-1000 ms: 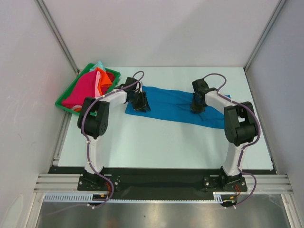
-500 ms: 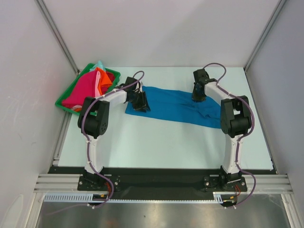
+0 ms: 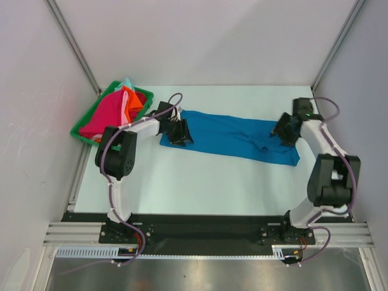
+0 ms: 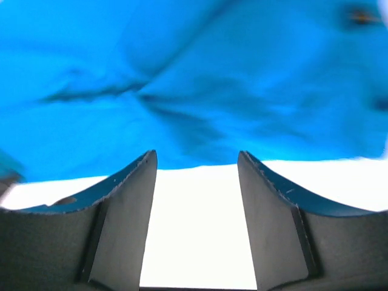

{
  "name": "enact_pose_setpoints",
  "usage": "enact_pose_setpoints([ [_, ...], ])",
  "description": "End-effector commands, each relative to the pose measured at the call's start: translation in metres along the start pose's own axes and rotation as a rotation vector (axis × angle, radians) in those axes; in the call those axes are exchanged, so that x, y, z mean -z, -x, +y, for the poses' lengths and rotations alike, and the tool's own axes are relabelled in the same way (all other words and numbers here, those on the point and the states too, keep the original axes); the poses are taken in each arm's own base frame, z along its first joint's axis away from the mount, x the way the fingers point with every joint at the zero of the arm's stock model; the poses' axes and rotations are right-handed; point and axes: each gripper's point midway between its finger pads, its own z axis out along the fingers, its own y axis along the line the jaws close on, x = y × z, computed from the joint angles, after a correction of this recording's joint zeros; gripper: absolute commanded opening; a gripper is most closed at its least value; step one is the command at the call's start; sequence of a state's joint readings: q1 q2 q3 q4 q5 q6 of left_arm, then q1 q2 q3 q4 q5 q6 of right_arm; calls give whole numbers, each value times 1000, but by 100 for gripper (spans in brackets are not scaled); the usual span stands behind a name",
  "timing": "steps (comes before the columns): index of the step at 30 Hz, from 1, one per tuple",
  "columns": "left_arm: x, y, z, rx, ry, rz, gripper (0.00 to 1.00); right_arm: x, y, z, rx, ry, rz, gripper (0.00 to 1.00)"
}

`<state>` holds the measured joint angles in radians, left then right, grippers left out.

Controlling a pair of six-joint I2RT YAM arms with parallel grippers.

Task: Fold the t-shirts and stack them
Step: Fold the tshirt

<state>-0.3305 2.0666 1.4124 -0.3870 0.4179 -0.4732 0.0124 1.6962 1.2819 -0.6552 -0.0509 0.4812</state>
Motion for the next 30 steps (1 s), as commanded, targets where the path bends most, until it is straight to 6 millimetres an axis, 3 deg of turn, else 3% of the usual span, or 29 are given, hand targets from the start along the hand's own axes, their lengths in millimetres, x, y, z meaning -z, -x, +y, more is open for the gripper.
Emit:
enact_pose_setpoints([
  [1, 19, -4, -40, -26, -143, -21, 55, 25, 4, -27, -166, 84, -14, 61],
  [4, 19, -15, -69, -13, -247, 1, 59, 25, 0, -49, -198, 87, 5, 61],
  [7, 20, -19, -115, -18, -406, 9, 60, 26, 5, -67, -247, 116, 1, 60],
  [8, 21, -20, -137, -46, -488, 5, 60, 27, 12, -72, -261, 129, -19, 57],
  [10, 20, -22, -163, -14, -578, 21, 56, 22, 14, -73, -273, 160, -7, 52],
  [11, 21, -23, -184, -37, -619, 25, 54, 22, 19, -71, -281, 188, -9, 43],
  [14, 15, -20, -214, -40, -672, 43, 47, 13, 12, -87, -358, 137, 40, 28],
  [16, 11, -16, -218, -4, -681, 42, 47, 12, 5, -101, -443, 110, 63, 27],
  [19, 10, -18, -210, -12, -645, 50, 50, 17, -8, -113, -498, 100, 42, 46],
  [20, 14, -15, -208, -30, -628, 39, 50, 24, -2, -112, -502, 120, -9, 50],
  [21, 13, -15, -200, -74, -596, 31, 50, 21, -15, -115, -527, 118, 3, 53],
  [25, 23, -17, -170, -107, -498, 30, 50, 22, -28, -117, -576, 131, -26, 57],
  [26, 23, -22, -155, -86, -462, 52, 50, 20, -29, -117, -578, 136, -37, 58],
  [30, 44, -34, -124, -137, -392, 40, 51, 9, -38, -128, -583, 100, -64, 62],
])
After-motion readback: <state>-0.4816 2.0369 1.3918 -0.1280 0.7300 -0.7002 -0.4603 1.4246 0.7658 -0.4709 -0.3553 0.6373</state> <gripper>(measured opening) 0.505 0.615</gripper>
